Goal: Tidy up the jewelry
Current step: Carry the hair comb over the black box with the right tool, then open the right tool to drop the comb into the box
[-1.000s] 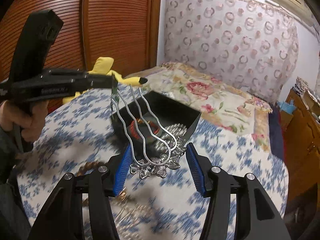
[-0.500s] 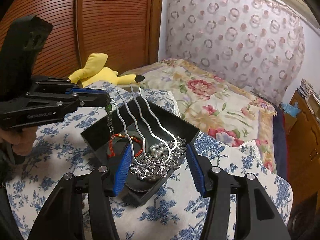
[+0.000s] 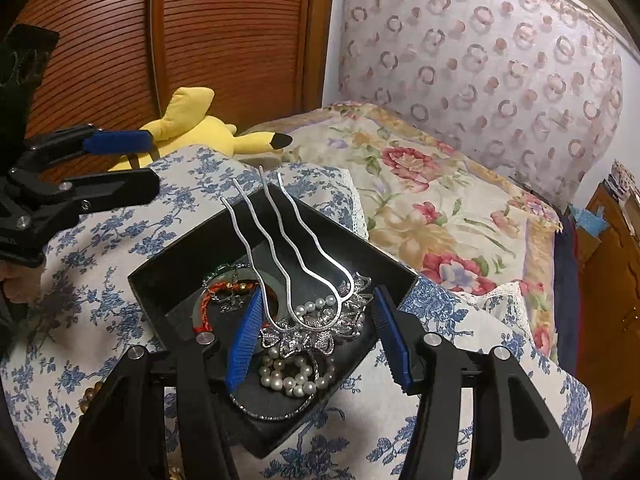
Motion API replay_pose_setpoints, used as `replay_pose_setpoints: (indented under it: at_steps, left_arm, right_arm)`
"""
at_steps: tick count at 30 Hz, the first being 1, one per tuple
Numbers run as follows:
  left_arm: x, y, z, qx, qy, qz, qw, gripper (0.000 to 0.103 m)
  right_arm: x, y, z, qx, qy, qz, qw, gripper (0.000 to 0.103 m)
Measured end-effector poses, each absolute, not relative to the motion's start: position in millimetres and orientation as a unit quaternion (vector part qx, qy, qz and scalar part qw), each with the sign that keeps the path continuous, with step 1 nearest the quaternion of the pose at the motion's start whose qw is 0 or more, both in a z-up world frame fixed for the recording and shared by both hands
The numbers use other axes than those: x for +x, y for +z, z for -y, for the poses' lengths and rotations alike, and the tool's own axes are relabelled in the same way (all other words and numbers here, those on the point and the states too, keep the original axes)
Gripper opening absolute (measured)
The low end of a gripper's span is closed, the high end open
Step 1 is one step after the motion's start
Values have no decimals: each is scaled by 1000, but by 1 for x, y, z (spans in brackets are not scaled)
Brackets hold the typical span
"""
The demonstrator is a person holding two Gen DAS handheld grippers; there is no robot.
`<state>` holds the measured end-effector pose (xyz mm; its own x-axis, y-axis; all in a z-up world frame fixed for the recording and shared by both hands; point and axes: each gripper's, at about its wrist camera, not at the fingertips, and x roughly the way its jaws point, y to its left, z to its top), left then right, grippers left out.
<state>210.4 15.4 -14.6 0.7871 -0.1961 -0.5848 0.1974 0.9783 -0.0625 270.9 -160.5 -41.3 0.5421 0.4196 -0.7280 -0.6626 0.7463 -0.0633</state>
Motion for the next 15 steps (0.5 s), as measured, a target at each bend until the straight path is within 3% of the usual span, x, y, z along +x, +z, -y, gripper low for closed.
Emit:
replay_pose_setpoints:
  at_steps: [6, 15]
  left_arm:
    - [214, -21, -24, -11, -97, -317, 943, 95]
    - [218, -29, -27, -15, -95, -325, 941, 95]
  right_arm:
    - [275, -44, 155, -179, 308, -364, 861, 58]
    - [272, -44, 154, -177, 304, -360, 864, 61]
